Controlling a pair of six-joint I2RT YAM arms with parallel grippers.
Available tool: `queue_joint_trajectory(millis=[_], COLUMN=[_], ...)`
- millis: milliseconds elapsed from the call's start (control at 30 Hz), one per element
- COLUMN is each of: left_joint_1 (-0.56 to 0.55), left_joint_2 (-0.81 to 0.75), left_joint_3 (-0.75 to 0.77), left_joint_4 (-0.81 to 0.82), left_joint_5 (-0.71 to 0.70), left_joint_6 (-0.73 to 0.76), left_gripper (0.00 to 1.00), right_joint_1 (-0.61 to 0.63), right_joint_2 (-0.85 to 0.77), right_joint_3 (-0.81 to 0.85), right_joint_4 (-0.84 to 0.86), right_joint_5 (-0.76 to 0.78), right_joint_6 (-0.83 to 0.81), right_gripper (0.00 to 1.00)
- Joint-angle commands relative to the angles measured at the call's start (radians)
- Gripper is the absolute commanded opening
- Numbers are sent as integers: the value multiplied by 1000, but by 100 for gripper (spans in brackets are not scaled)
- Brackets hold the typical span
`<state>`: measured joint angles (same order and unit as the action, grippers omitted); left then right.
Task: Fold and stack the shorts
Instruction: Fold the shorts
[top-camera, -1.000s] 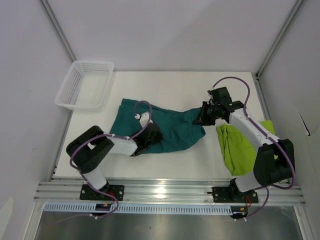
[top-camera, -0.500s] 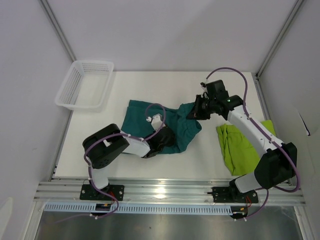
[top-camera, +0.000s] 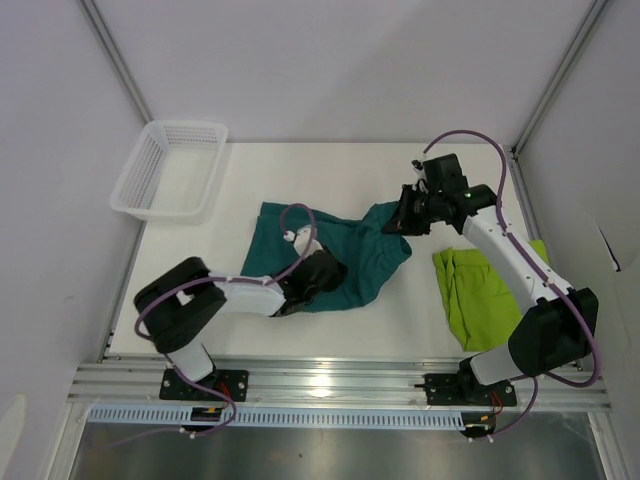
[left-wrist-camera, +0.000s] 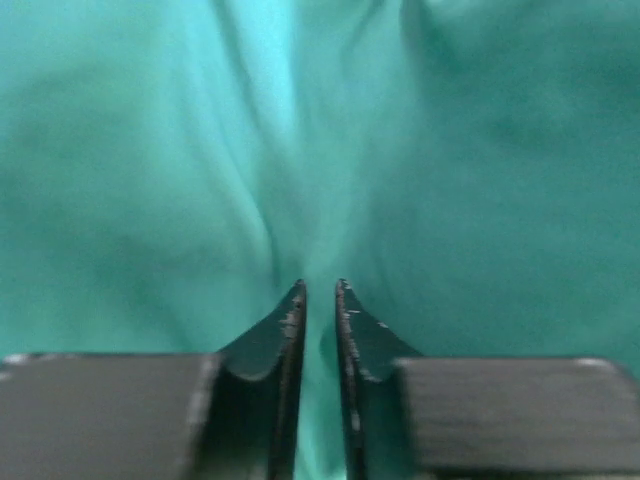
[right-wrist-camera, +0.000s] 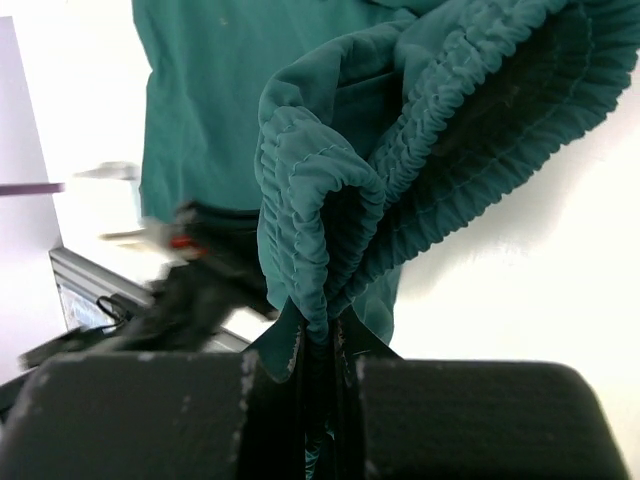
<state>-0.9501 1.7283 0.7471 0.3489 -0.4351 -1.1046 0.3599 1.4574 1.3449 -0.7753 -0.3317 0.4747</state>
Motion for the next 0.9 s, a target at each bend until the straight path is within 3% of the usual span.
queue_joint_trajectory(millis=[0, 267, 433, 533, 567, 600, 633, 700, 867], left_joint_1=[63, 195, 422, 537, 609, 644, 681, 767, 852], left_joint_2=[-191, -531, -758, -814, -838, -846, -848, -825, -718], left_joint_3=[-95, -247, -380, -406, -413, -420, -426, -442, -402], left_joint_4=[-30, -229, -301, -379, -380, -373, -369, -355, -326], left_joint_5=[39, 56, 160, 182, 203, 260, 292, 346, 409], left_joint_6=[37, 149, 245, 296, 305, 316, 322, 344, 374], left_gripper=[25, 26, 26, 27, 49, 60, 66, 73, 74], right_joint_1=[-27, -36, -61, -68, -68, -70, -70, -68, -68], right_joint_2=[-19, 4, 21, 35, 37, 37, 38, 41, 43], right_joint_3=[37, 42, 45, 49, 49, 51, 54, 59, 65], right_joint_4=[-7, -10, -21, -35, -35, -33, -33, -35, -33], right_joint_5=[-29, -46, -69, -84, -84, -86, -92, -95, -104], right_joint_6=[-41, -59, -94, -110, -111, -113, -111, -110, -102], right_gripper=[0, 0, 0, 0, 0, 0, 0, 0, 0])
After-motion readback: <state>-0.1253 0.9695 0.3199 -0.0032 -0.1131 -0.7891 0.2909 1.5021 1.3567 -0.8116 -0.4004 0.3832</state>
